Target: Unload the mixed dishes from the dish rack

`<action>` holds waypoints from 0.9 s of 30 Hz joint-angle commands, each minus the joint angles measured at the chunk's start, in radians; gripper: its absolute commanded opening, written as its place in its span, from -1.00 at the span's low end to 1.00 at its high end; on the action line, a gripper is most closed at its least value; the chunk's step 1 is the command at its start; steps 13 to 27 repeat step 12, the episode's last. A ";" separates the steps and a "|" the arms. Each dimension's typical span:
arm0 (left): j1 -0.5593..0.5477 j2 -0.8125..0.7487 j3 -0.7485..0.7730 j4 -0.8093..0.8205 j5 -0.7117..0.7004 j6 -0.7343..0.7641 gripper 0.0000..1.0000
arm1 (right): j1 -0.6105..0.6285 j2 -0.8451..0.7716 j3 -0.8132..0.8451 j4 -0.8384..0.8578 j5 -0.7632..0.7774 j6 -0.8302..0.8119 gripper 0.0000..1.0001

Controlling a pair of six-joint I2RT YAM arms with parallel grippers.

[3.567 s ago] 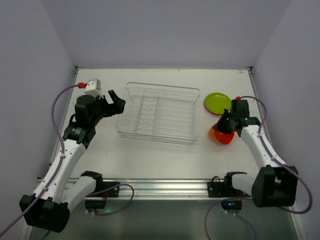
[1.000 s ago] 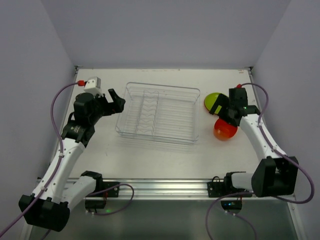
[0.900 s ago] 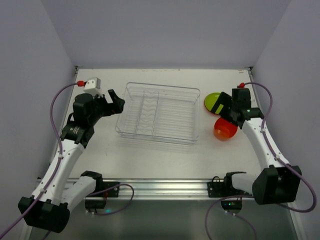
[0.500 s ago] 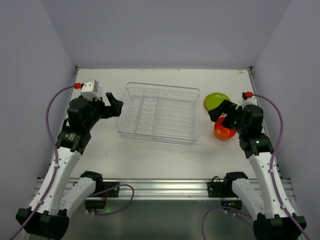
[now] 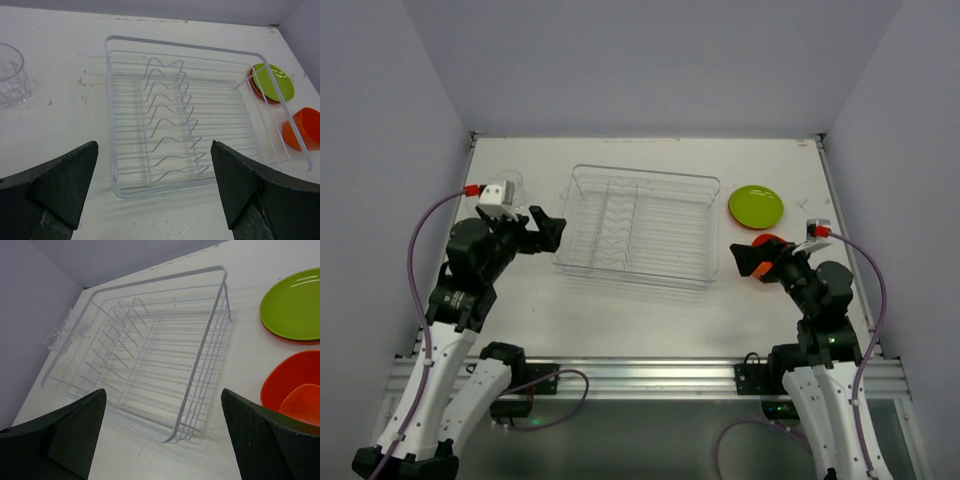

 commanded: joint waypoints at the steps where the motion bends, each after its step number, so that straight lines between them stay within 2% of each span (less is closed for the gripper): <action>1: -0.004 0.001 -0.021 0.015 0.064 0.030 1.00 | 0.003 -0.060 -0.023 0.100 -0.049 -0.003 0.98; 27: -0.004 -0.003 -0.015 0.023 0.068 0.044 1.00 | 0.001 -0.094 -0.040 0.071 -0.018 -0.006 0.98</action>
